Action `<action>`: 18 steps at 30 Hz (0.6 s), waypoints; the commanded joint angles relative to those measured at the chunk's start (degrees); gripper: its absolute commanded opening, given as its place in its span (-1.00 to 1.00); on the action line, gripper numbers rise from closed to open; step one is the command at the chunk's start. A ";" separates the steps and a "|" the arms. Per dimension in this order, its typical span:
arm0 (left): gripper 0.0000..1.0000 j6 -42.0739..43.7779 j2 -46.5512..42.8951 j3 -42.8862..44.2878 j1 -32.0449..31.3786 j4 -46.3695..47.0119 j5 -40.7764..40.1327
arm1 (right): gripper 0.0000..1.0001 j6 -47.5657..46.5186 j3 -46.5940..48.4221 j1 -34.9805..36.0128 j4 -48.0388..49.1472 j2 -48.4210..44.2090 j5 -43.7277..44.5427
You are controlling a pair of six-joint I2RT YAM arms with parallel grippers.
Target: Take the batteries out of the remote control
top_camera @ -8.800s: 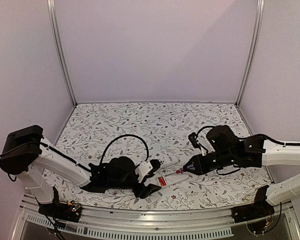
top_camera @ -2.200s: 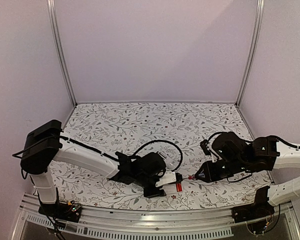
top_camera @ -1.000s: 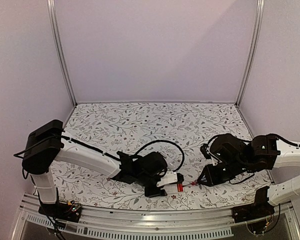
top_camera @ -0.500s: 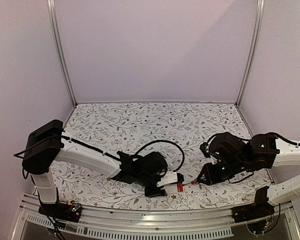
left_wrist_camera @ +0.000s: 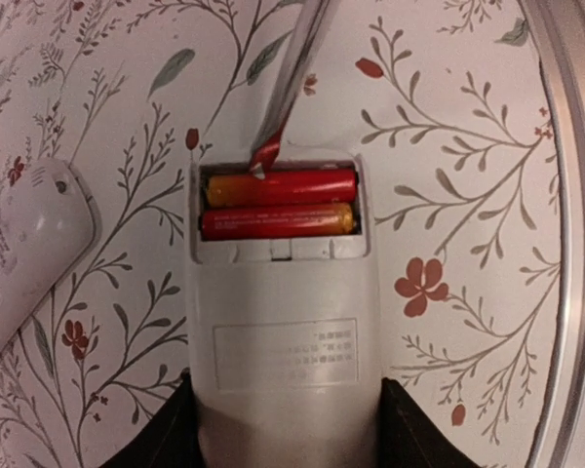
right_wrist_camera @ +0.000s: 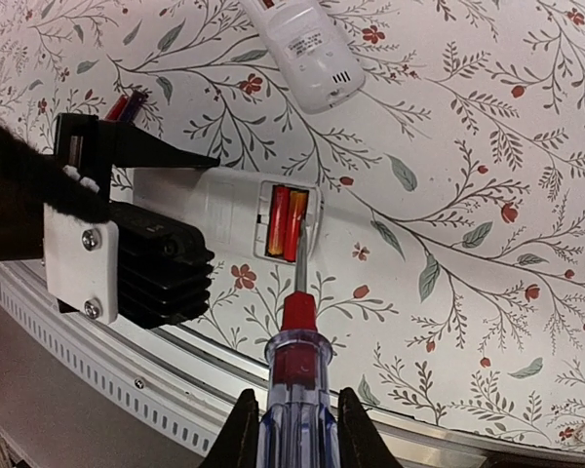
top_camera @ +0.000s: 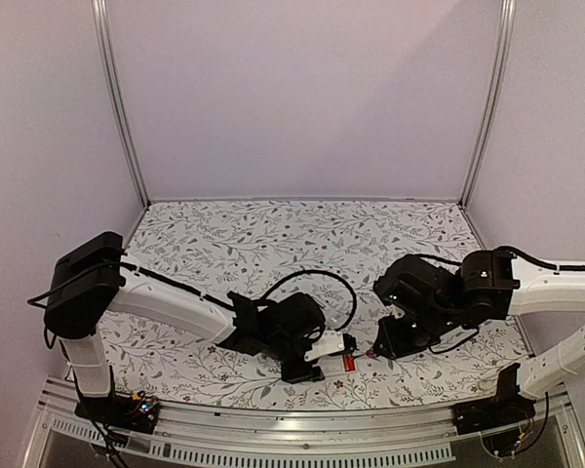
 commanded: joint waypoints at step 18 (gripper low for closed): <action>-0.57 2.96 5.55 -2.03 0.28 -6.15 0.04 | -1.00 -3.15 -13.50 -8.75 29.98 3.01 -24.07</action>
